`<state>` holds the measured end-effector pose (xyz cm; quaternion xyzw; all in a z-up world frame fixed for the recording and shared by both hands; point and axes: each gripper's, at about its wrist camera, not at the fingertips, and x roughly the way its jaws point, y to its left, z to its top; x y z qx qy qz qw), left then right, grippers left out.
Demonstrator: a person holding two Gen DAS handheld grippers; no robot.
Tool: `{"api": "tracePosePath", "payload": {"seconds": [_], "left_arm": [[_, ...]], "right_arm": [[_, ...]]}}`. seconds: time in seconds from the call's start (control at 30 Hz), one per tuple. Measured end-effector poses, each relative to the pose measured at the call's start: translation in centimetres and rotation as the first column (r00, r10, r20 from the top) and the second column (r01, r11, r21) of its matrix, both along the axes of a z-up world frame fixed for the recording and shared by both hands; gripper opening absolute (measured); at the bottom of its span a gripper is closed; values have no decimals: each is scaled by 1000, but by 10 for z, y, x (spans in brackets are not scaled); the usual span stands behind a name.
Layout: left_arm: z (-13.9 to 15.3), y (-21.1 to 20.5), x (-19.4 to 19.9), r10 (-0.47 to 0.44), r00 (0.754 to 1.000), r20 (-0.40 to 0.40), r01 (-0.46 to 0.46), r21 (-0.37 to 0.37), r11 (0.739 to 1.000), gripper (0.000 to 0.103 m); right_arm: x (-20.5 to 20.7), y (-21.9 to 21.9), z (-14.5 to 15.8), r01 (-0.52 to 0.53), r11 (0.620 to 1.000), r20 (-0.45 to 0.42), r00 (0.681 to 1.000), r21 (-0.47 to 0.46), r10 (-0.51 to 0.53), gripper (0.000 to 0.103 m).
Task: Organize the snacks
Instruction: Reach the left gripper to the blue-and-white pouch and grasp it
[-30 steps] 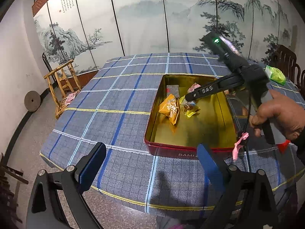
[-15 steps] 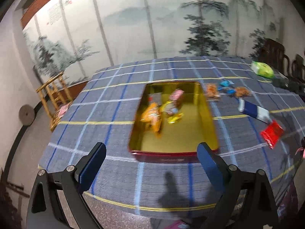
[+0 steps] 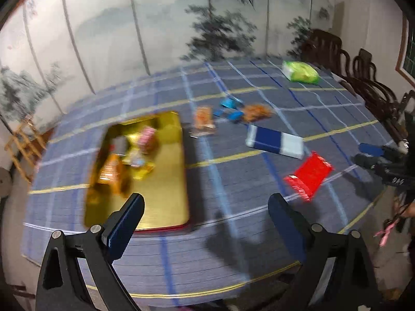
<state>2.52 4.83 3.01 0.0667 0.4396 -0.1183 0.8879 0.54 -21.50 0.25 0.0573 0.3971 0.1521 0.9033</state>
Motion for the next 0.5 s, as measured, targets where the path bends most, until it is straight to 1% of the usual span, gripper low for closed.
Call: {"api": "tracePosePath", "payload": {"seconds": [0.03,0.1,0.13,0.17,0.2,0.23,0.27,0.3,0.33,0.4,0.5], "left_arm": [[-1,-4,5,-3,1000,-26,2,-34,999,94],[-8,-18,28,10,991,-132,-31,-160,987,94],[-12,-22,35,17,986,-166,-49,-189,981,94],[-18,-31,48,30,974,-222,-82,-230,970,94],[-24,-38,58,40,964,-261,-109,-256,961,94],[-30,-45,70,53,951,-305,-143,-280,949,91],[-37,-53,84,76,933,-353,-189,-299,935,89],[-42,-60,93,92,918,-385,-222,-309,925,85],[-48,-68,104,110,901,-419,-256,-309,916,83],[-61,-86,126,169,858,-485,-326,-259,909,81],[-74,-103,143,213,817,-535,-383,-228,895,80]], "right_arm": [[0,-8,-4,16,1000,-4,1000,15,-16,70],[0,-25,-10,46,997,-9,999,57,-46,71],[-1,-33,-12,60,995,-9,998,79,-59,71],[1,-40,-15,71,992,-9,998,100,-70,71],[2,-45,-18,77,991,-10,997,111,-76,72],[4,-49,-20,81,989,-10,997,121,-80,72],[5,-53,-23,82,988,-9,997,130,-81,72],[7,-55,-25,81,987,-9,997,137,-81,72],[8,-58,-29,82,986,-11,997,148,-81,72],[12,-63,-35,79,982,-11,997,171,-78,72],[14,-71,-42,77,974,-12,997,211,-76,72]]}}
